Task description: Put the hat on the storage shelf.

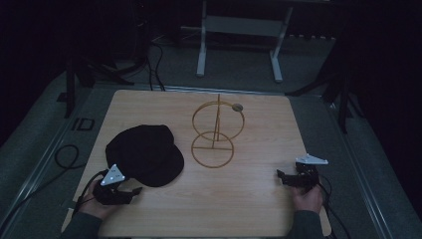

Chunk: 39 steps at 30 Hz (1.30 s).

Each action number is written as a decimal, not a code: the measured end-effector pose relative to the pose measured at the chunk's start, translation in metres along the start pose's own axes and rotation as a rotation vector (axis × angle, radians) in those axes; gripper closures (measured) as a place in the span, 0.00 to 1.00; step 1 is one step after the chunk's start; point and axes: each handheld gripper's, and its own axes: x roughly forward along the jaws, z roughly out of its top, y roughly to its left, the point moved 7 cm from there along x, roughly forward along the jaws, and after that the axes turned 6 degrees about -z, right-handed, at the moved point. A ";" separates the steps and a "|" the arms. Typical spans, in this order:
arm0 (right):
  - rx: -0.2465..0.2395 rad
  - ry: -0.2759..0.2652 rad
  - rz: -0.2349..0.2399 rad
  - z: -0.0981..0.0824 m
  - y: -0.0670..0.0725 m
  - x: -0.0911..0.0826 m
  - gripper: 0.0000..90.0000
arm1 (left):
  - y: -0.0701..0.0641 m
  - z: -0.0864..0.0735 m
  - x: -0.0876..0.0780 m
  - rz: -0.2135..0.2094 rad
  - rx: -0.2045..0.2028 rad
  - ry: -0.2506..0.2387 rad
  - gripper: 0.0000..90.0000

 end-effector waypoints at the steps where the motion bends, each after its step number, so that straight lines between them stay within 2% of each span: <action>1: 0.010 0.002 -0.007 0.000 0.001 0.000 0.12 | 0.000 0.000 0.000 0.002 -0.001 0.002 0.35; 5: 0.012 0.002 -0.010 0.000 0.001 0.000 0.12 | 0.000 0.001 -0.001 0.012 -0.017 0.025 0.37; 9: 0.012 0.003 -0.010 0.000 0.001 0.000 0.12 | -0.002 0.003 -0.004 0.010 -0.022 0.069 0.51; 11: 0.013 0.002 -0.009 0.001 0.001 0.000 0.12 | -0.004 0.004 -0.004 0.014 -0.020 0.087 0.55; 14: 0.012 0.003 -0.010 0.001 0.001 0.000 0.13 | -0.006 0.009 -0.006 0.014 -0.011 0.096 0.56; 19: 0.005 -0.001 0.000 0.001 0.002 0.000 0.12 | -0.007 0.014 -0.014 0.007 -0.021 0.082 0.57; 25: -0.007 0.000 0.012 0.000 0.006 -0.001 0.13 | -0.007 0.017 -0.027 0.009 -0.024 0.102 0.57; 28: -0.005 0.000 0.009 0.000 0.007 -0.001 0.13 | -0.007 0.020 -0.031 -0.001 -0.020 0.108 0.59; 33: 0.020 0.000 -0.018 0.000 0.007 -0.001 0.15 | -0.003 0.030 -0.037 -0.051 0.002 0.142 0.61; 39: 0.026 -0.001 -0.024 0.000 0.007 -0.001 0.15 | -0.003 0.044 -0.041 -0.069 0.027 0.151 0.61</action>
